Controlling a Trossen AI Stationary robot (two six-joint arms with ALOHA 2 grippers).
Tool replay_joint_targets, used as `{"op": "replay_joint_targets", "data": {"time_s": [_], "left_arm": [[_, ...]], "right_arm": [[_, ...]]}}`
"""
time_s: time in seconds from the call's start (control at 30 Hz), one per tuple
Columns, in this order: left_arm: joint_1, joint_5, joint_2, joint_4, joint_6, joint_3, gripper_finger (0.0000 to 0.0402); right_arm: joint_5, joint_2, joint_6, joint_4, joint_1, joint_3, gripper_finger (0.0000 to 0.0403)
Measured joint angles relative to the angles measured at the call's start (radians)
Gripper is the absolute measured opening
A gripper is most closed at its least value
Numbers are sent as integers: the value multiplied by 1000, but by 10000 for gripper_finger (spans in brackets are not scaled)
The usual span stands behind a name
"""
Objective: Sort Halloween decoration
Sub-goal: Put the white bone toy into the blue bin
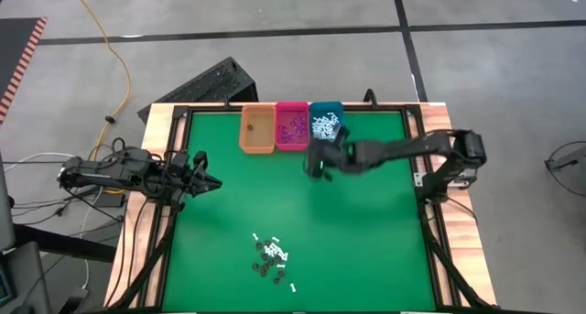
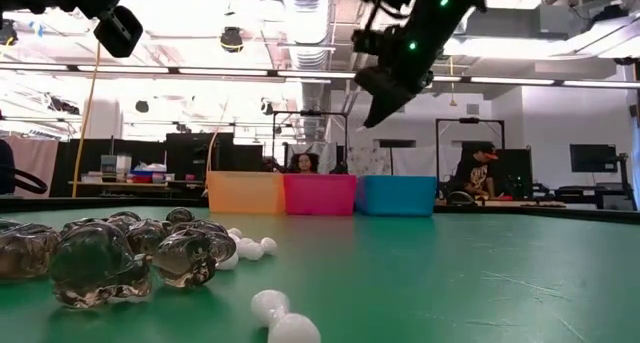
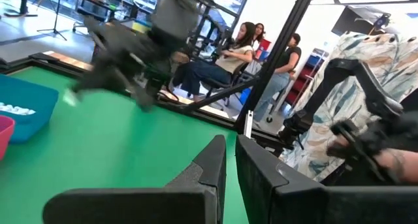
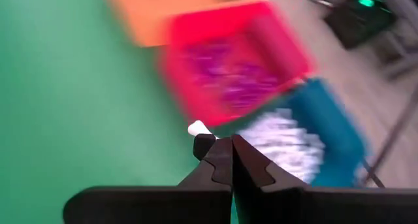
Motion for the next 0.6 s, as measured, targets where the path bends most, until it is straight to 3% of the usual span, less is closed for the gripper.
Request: {"op": "replay_joint_targets", "data": {"time_s": [0.13,0.3,0.47,0.6], "left_arm": [[0,0,0,0,0,0,25],[0,7,0,0,-1,0,25],[0,16,0,0,-3,0,25],[0,16,0,-1,-3,0,25]], "right_arm": [[-25,-31,-17,-7,-188,1,25],[-244,-25,-16,-7,-364,1,67],[-400,-6,14,-24,-437,0,131],[-412,-15,7,-22,-432,2,170]]}}
